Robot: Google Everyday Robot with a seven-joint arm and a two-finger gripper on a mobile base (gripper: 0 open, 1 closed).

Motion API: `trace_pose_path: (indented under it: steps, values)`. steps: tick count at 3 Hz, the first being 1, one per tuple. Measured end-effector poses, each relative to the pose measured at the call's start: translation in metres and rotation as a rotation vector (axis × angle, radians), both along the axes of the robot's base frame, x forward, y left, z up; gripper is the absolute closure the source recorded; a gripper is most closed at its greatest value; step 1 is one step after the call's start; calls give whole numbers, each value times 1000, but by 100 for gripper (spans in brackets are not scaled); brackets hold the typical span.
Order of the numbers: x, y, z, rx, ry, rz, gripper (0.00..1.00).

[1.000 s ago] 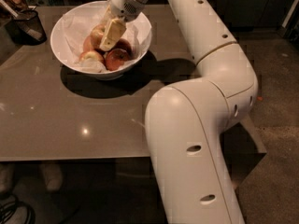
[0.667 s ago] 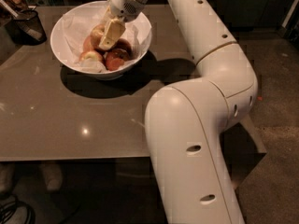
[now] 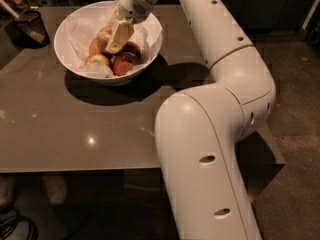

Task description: Pick apple from white bowl

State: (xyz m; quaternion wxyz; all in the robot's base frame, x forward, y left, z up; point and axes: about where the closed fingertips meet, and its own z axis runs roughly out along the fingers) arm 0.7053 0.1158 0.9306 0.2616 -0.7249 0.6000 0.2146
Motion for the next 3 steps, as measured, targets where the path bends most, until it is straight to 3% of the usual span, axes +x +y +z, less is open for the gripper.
trace_pose_path:
  steps: [2, 3]
  values:
    - [-6, 6, 45, 3, -63, -50, 100]
    - [-21, 15, 71, 9, -99, -22, 100]
